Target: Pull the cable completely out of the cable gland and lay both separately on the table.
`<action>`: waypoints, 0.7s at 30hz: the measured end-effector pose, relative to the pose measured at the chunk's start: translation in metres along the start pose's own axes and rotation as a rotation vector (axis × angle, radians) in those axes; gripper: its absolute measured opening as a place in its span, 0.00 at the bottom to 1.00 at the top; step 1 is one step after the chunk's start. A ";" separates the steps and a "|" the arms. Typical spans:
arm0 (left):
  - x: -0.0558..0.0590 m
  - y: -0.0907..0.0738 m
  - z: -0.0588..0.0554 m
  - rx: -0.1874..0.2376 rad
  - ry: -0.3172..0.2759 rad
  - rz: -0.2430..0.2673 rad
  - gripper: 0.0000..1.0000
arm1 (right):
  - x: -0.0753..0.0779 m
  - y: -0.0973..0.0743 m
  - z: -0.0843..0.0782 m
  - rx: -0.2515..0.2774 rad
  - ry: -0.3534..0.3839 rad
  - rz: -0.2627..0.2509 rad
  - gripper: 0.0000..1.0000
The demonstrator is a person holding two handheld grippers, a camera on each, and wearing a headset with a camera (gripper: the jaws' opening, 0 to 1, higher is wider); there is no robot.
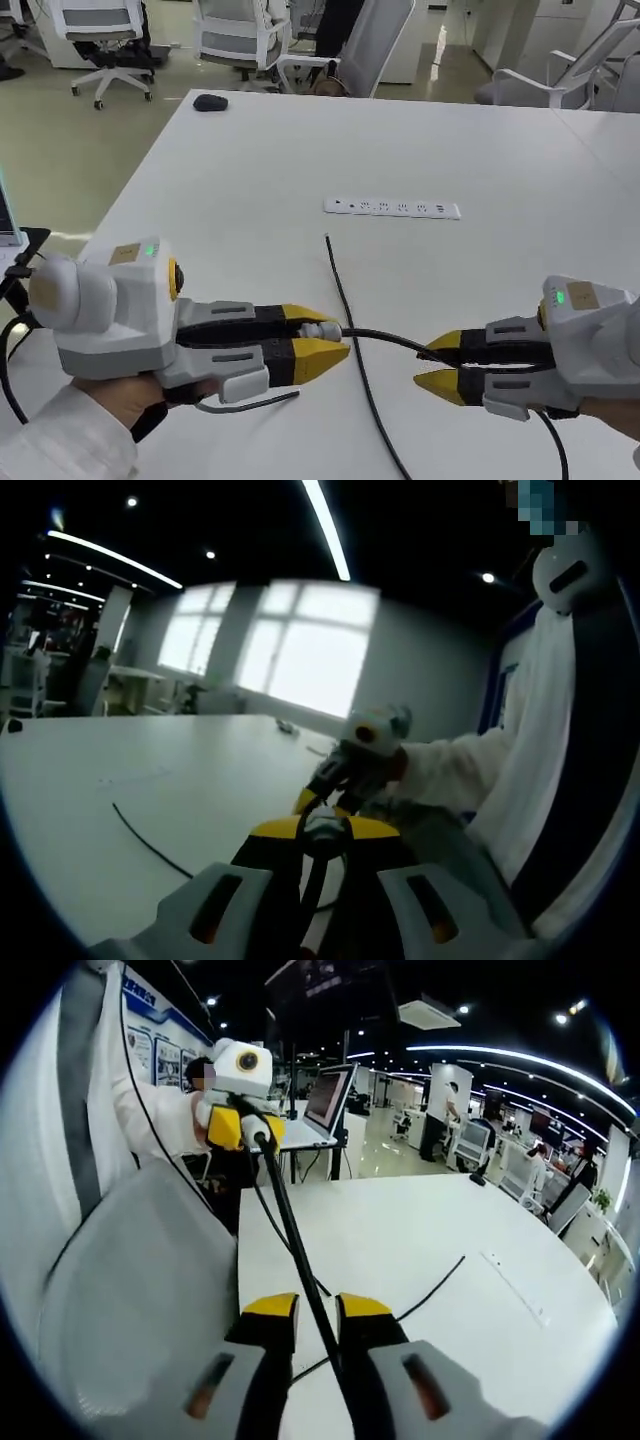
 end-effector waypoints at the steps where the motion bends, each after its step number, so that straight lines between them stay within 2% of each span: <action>1: 0.000 0.001 0.000 -0.002 0.000 -0.001 0.16 | -0.002 0.000 0.005 0.004 -0.021 0.005 0.16; 4: 0.002 0.005 -0.002 -0.012 0.004 -0.008 0.16 | -0.009 0.000 0.030 0.028 -0.091 0.023 0.19; 7: 0.003 0.007 -0.002 -0.021 0.008 -0.015 0.16 | -0.013 0.000 0.046 0.045 -0.139 0.033 0.20; 10: 0.002 0.007 -0.003 -0.025 0.011 -0.021 0.16 | -0.018 0.001 0.060 0.038 -0.190 0.051 0.19; 15: 0.003 0.006 -0.003 -0.031 0.013 -0.023 0.16 | -0.021 0.004 0.070 0.044 -0.227 0.068 0.14; 21: 0.004 0.005 -0.002 -0.024 0.010 -0.028 0.17 | -0.022 0.014 0.065 0.015 -0.237 0.091 0.12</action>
Point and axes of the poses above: the centre of the closed fingertips' face, and the gripper's own axes: y roughly forward along the fingers, x roughly to its right, z roughly out of its top, the point moved 5 cm from there along -y, roughly backward along the fingers, and after that the axes turned 15 degrees about z, right-handed, at the moved point
